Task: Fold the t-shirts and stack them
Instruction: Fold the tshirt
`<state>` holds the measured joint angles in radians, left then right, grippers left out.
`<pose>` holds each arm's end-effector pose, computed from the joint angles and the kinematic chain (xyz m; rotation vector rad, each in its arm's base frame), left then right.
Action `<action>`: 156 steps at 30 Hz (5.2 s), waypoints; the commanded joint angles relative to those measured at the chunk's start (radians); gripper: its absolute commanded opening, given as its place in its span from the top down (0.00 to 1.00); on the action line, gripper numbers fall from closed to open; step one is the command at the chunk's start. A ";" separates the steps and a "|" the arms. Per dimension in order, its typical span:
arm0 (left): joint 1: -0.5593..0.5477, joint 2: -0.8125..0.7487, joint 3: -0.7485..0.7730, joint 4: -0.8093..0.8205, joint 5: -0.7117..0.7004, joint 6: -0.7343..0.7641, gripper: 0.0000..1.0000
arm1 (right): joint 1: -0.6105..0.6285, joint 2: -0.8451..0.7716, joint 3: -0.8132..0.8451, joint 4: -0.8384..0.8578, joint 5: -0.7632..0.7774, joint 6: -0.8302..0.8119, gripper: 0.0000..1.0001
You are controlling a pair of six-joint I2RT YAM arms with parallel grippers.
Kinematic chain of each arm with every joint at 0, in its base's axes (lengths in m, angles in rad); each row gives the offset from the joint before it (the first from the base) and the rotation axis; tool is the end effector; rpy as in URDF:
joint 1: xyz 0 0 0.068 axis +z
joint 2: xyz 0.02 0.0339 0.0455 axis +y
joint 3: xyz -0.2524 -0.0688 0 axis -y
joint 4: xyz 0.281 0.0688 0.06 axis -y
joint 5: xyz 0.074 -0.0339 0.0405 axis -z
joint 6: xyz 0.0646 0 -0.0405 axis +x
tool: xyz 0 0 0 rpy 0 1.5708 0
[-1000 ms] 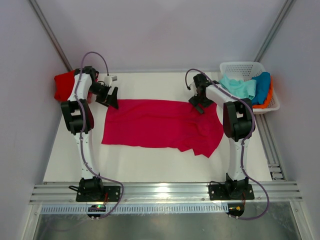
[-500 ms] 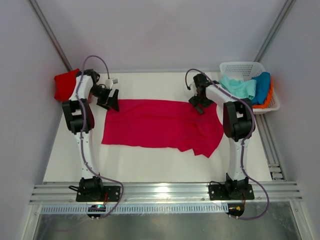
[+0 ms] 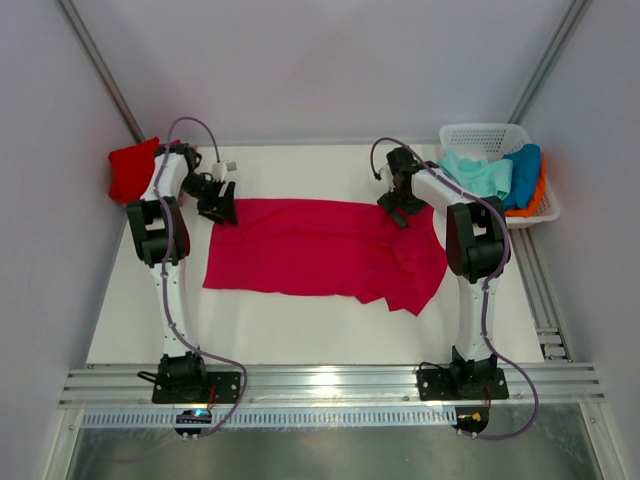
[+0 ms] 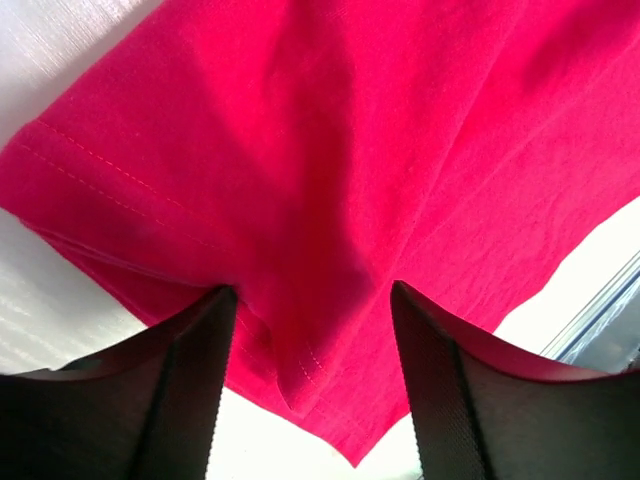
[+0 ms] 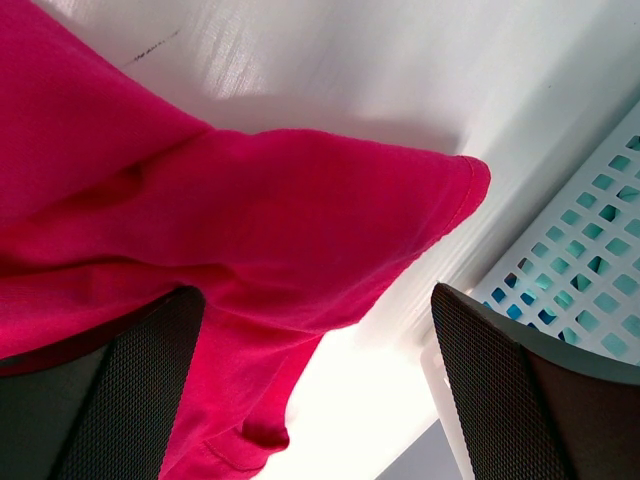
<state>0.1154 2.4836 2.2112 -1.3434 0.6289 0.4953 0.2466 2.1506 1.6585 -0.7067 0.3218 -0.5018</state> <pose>0.5019 0.0199 0.1239 0.5188 2.8088 -0.9053 0.4738 0.0982 0.1187 -0.9337 2.6092 -0.5122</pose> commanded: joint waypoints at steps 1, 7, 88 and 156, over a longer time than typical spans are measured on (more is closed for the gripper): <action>0.003 0.009 -0.002 -0.085 0.041 -0.015 0.37 | 0.005 -0.047 -0.002 -0.037 -0.024 0.003 0.01; 0.003 0.009 -0.004 -0.080 0.054 -0.021 0.69 | 0.006 -0.046 -0.002 -0.037 -0.024 0.003 0.01; 0.099 0.046 0.064 -0.026 -0.023 -0.097 1.00 | 0.029 -0.054 -0.023 -0.051 -0.032 0.002 0.00; 0.170 -0.078 0.096 0.007 0.054 -0.121 0.01 | 0.040 -0.032 0.240 0.035 0.030 0.009 0.01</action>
<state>0.2981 2.4500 2.2593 -1.3289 0.6407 0.3698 0.2878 2.1143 1.8046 -0.7055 0.3202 -0.4942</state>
